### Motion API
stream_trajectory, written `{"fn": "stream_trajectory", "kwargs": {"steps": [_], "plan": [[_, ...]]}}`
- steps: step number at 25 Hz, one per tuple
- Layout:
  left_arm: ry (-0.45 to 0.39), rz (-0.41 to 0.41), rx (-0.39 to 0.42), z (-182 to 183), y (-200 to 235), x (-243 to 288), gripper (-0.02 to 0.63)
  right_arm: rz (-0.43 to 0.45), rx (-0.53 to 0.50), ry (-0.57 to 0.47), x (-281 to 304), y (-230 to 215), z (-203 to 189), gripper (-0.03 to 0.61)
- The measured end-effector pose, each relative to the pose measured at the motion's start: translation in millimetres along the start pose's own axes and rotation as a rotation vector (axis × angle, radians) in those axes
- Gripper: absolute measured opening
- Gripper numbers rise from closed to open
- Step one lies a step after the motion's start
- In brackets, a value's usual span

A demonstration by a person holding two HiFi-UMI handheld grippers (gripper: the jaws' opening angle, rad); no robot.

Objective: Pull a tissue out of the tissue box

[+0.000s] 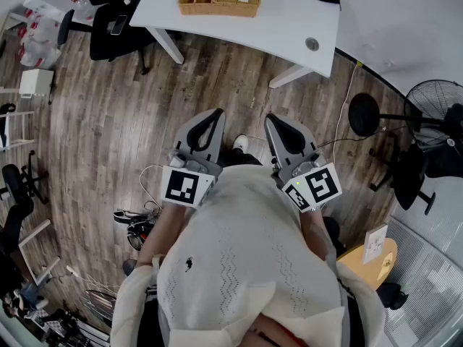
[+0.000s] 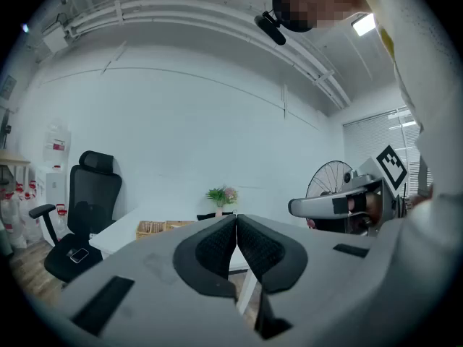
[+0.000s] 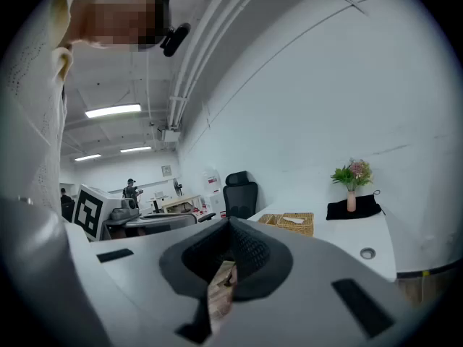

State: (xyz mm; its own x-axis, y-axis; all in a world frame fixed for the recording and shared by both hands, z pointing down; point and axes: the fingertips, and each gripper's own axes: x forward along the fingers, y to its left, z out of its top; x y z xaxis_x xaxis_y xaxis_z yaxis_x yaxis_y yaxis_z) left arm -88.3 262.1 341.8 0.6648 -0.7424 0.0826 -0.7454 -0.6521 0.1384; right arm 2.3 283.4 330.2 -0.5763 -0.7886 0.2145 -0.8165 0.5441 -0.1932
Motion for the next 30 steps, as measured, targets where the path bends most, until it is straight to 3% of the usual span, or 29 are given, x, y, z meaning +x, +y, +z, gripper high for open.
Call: {"fn": "stream_trajectory", "kwargs": {"steps": [3,10,16,18,21,30], "plan": [[0.004,0.005,-0.049,4,-2,-4,0.014,-0.007,0.009,0.005,-3,3,-2,0.0],[-0.025,0.006,-0.013,2,8,-17,0.014,-0.018,0.011,0.008,-1,17,-5,0.0],[-0.034,0.002,-0.031,7,11,-27,0.017,-0.009,0.003,0.008,4,32,-8,0.0],[-0.045,0.013,-0.012,6,16,-32,0.027,-0.001,0.001,0.008,7,37,-10,0.0],[-0.044,0.021,-0.006,1,25,-41,0.104,0.008,-0.01,0.008,12,47,-13,0.0],[-0.053,0.032,-0.046,6,42,-55,0.104,0.006,-0.009,-0.009,24,65,-12,0.002]]}}
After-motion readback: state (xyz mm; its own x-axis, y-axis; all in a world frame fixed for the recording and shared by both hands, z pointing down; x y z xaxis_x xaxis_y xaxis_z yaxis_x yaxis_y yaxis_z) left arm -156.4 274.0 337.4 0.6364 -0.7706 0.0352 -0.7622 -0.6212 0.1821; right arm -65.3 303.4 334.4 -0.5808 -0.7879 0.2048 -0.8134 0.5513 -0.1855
